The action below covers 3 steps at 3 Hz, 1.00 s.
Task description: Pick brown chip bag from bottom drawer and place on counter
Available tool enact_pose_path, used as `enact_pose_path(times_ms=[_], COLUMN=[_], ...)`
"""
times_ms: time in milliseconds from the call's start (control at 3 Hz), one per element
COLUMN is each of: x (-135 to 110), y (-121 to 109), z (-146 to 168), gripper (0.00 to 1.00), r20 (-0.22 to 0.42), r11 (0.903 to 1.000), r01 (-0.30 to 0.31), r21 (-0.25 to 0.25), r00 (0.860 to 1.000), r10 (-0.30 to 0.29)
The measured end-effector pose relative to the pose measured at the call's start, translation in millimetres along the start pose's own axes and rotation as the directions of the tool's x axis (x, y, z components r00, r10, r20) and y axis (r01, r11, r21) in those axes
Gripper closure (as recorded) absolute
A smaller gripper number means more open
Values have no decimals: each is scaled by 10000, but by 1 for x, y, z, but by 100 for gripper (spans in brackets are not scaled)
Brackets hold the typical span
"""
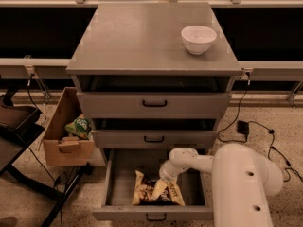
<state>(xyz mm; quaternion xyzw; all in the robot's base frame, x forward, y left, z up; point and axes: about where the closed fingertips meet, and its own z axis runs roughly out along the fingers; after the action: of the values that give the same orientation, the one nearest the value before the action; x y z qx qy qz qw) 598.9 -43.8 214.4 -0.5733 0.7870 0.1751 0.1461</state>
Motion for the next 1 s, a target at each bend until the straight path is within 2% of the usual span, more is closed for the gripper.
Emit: enact_pose_path(times_ms=[333,667,1000], x=[6,12,10], y=[9,21,21], z=[41,76,71], gripper=[0,19,42], r20=[158,235,235], r11=[9988,9950,9950], r01=[138,293,294], r21=[-478,-950,-951], r00=[9998,9994,9994], r10=[-130,-272,-272])
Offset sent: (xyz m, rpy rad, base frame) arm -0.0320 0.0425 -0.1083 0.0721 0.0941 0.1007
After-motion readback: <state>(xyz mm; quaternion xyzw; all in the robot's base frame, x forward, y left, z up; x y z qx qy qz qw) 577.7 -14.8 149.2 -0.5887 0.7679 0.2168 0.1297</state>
